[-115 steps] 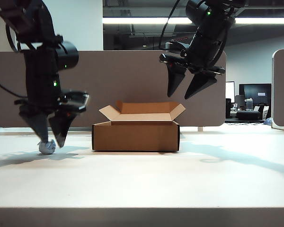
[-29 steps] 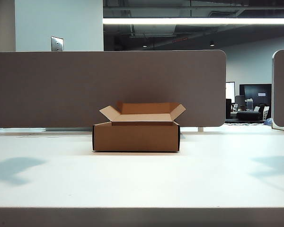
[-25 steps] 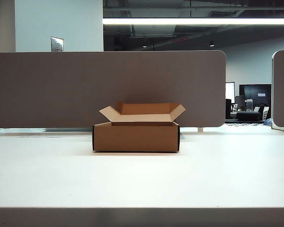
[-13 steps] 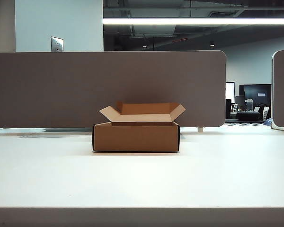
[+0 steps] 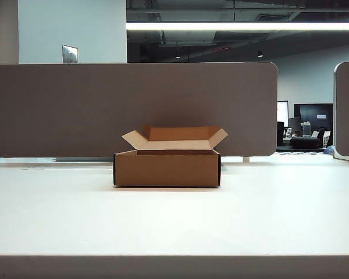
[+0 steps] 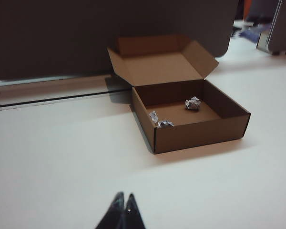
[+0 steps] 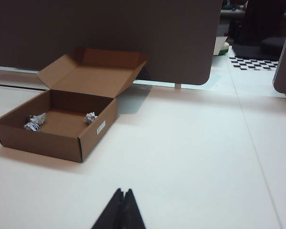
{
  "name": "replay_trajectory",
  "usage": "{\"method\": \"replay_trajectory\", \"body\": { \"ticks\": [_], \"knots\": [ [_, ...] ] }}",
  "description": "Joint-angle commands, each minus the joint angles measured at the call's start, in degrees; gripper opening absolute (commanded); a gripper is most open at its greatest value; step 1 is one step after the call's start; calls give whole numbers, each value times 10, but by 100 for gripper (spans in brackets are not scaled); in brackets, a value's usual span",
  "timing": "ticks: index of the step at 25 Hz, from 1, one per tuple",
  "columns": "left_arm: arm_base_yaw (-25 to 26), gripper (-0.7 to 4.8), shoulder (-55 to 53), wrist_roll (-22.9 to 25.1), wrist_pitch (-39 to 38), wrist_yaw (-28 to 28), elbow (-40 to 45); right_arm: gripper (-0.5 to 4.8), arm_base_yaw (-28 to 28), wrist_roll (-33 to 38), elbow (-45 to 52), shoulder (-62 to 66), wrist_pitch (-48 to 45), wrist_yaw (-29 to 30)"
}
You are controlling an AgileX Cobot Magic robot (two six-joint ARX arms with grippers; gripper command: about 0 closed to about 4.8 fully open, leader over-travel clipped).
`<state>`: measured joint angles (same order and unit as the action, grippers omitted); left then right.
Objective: Pick up all the paper balls on the table and put them in the paper box.
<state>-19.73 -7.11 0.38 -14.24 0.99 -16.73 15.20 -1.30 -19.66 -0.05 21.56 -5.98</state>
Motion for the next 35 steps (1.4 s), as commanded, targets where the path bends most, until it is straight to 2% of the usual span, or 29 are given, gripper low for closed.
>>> {"method": "replay_trajectory", "body": {
  "ticks": [1,5,9,14,16,19,21,24,25,27,35],
  "knots": [
    [1,-6,55,0,15,5,46,-1,1,0,26,6,-35,31],
    [1,-6,70,-10,35,5,76,-1,0,0,70,4,-85,35],
    [2,-6,70,-13,87,8,103,-1,0,0,106,-1,-99,27],
    [2,-6,70,-16,131,43,143,-1,0,0,151,0,-129,27],
    [2,-6,70,-32,153,43,162,-1,0,0,168,0,-147,27],
    [2,-6,70,-35,141,46,164,-1,0,0,187,0,-167,27],
    [2,-6,70,-14,141,53,164,-1,0,-3,196,0,-165,27],
    [2,-6,70,-1,141,95,164,-1,0,-2,196,0,-162,27],
    [2,-1,70,-4,140,130,164,-1,1,-2,196,0,-157,27],
    [2,9,70,-4,132,151,164,-1,1,-2,196,0,-154,27],
    [1,9,70,-4,128,155,164,-1,1,-2,196,0,-154,27]
  ]
}}
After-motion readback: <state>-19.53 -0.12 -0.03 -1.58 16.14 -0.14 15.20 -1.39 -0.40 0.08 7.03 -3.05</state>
